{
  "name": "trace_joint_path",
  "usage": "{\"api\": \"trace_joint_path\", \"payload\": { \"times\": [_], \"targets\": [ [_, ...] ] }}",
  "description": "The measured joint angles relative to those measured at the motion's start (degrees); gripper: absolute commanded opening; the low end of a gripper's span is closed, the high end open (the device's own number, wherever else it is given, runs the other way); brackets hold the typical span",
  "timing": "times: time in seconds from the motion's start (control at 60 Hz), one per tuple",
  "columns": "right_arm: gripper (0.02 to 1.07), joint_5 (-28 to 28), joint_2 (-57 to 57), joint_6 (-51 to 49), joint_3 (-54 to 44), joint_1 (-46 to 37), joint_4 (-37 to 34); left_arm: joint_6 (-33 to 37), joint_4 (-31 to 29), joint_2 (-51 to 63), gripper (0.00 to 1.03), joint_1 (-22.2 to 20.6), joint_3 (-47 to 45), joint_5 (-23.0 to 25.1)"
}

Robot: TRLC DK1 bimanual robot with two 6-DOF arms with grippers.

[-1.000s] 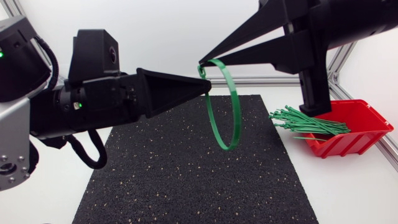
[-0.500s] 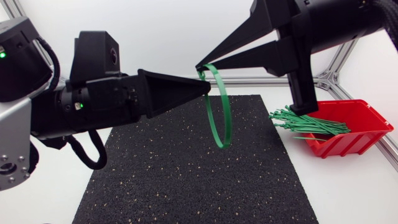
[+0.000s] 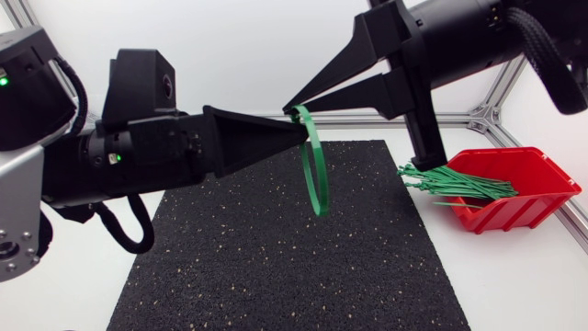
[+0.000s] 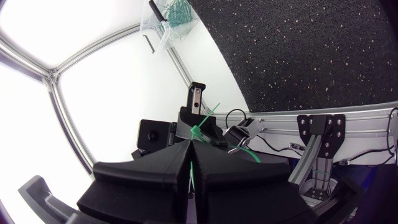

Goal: Take a green cable tie from the red box, thread the tail through the head to close it, then place it in the transparent bin on the left.

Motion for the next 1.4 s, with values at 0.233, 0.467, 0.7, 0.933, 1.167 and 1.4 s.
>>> {"api": "trace_joint_path", "payload": {
  "times": [0.233,0.467,0.7,0.933,1.167,1.4],
  "targets": [
    [0.33,-1.1,-0.1,0.0,0.0,-0.1,0.0,0.0,-0.2,0.0,0.04,0.0,0.0,0.1],
    [0.39,-3.0,-0.9,0.0,-0.8,-1.0,-0.2,1.2,0.6,2.0,0.04,1.0,0.0,0.5],
    [0.39,-5.0,-2.4,-0.1,-1.2,-3.6,-0.2,4.0,0.7,5.0,0.04,2.6,0.1,1.8],
    [0.39,-5.0,-2.5,-1.4,-2.6,-6.2,-0.3,6.8,0.7,6.3,0.04,5.0,1.1,5.1],
    [0.39,-3.5,-2.1,-5.0,-2.7,-6.2,-2.4,10.0,-1.5,5.6,0.04,5.3,1.6,6.8],
    [0.40,-1.9,1.3,-10.0,-2.7,-6.0,-4.8,16.8,-4.3,3.1,0.04,3.8,1.6,9.7]
  ]
}}
